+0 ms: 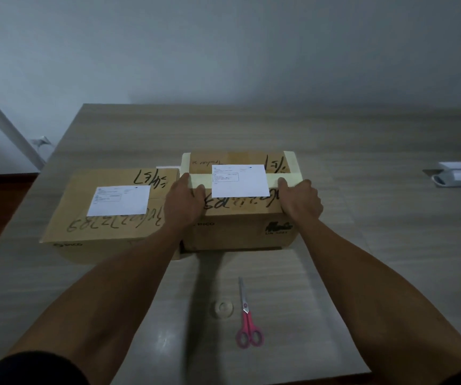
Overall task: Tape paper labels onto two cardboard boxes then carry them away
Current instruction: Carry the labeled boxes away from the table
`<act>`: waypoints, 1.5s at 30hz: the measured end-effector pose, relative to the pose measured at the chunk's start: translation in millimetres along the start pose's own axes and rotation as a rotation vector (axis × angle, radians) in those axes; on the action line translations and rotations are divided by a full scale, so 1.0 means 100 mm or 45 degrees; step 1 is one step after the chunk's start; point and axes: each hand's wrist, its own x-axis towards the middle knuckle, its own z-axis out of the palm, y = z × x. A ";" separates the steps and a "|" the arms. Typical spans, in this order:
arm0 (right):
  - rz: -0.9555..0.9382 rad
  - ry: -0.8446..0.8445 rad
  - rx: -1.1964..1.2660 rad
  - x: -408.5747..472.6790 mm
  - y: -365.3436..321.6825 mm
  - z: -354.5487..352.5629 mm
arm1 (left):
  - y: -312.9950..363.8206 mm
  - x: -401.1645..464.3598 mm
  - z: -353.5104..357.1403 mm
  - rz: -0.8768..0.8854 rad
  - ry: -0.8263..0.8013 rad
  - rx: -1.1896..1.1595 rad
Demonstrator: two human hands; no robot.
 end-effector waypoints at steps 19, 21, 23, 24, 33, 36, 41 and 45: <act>-0.416 0.176 0.222 -0.46 -1.15 -1.44 | 1.13 -0.16 -1.67 0.040 0.379 0.095; -0.465 0.157 0.240 -0.61 -1.31 -1.38 | 1.03 -0.24 -1.88 0.016 0.426 0.121; -0.513 0.116 0.248 -0.80 -1.48 -1.29 | 0.87 -0.34 -2.11 -0.026 0.466 0.135; -0.540 0.096 0.246 -0.89 -1.57 -1.26 | 0.79 -0.39 -2.21 -0.048 0.485 0.137; -0.841 -0.102 0.293 -2.08 -2.46 -0.73 | -0.06 -1.16 -3.34 -0.281 0.733 0.200; -0.955 -0.198 0.295 -2.73 -2.75 -0.47 | -0.49 -1.62 -3.79 -0.397 0.844 0.143; -1.096 -0.358 0.313 -3.84 -3.05 -0.03 | -1.16 -2.41 -4.43 -0.568 0.987 0.179; -1.238 -0.519 0.301 -4.95 -3.19 0.31 | -1.75 -3.24 -4.98 -0.718 1.101 0.209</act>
